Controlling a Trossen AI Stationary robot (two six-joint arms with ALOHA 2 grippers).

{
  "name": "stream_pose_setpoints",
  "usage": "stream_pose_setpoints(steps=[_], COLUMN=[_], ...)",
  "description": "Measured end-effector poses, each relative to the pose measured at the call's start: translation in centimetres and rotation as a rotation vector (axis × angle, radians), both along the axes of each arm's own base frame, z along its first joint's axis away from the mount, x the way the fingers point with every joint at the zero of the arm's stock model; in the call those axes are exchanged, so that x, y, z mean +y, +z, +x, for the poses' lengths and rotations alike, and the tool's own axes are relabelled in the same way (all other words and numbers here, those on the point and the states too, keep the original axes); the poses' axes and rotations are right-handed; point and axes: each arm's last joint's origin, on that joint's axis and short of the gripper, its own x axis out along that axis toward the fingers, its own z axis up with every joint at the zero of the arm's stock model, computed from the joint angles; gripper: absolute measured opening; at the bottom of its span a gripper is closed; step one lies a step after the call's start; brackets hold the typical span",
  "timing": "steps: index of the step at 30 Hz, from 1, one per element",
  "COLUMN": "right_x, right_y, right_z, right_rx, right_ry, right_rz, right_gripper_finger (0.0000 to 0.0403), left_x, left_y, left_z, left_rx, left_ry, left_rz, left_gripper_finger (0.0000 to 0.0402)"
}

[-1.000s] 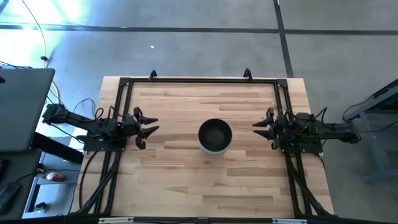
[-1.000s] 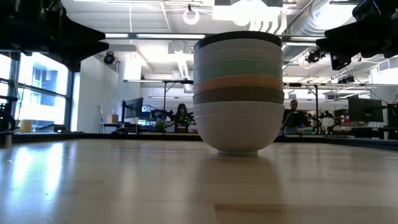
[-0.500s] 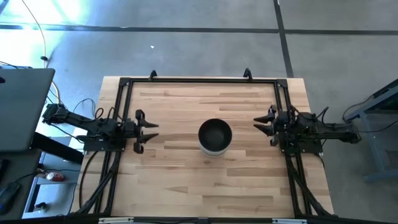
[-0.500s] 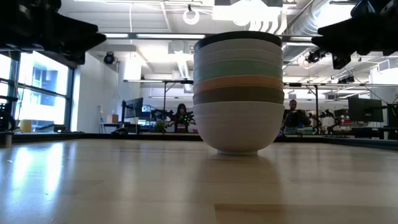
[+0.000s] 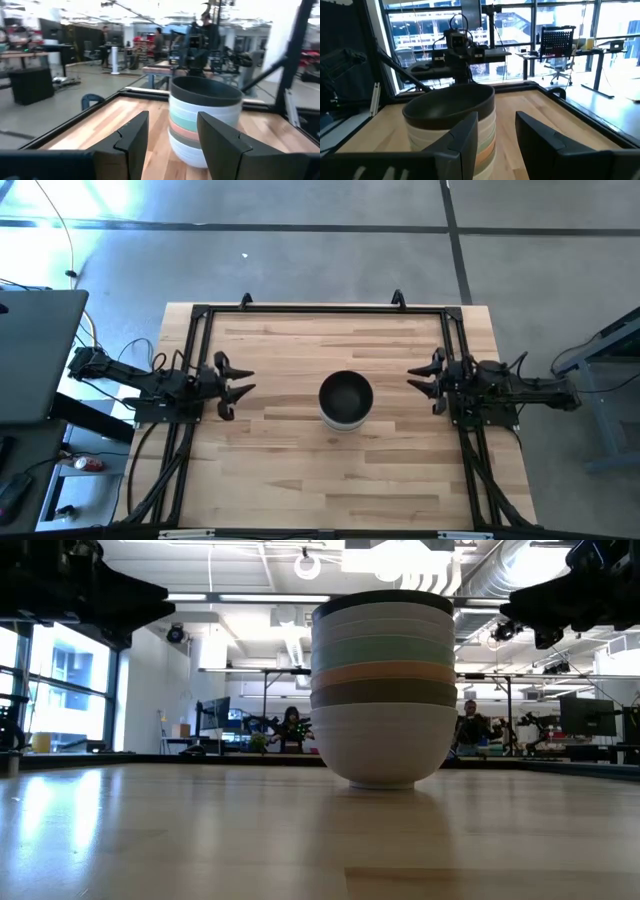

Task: Nest bowls inside each other
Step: Return to home position

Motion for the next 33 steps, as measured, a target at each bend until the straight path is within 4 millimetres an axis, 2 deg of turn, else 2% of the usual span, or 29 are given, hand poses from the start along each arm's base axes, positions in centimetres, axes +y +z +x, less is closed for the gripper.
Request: stream_pose_setpoints(steps=[12, 33], right_x=[0.0, 0.0], right_y=[-0.37, -0.4], right_z=[0.02, 0.03], right_rx=[0.038, 0.04], right_ry=[0.0, 0.001], right_rz=[0.005, 0.004], right_gripper_finger=[0.0124, 0.0124], left_x=[-0.26, -0.26], left_y=[-0.18, -0.18], left_z=[0.09, 0.09], left_rx=[0.025, 0.025], left_ry=[-0.092, -0.089], left_rz=[0.032, 0.032], left_gripper_finger=[0.0156, 0.0156])
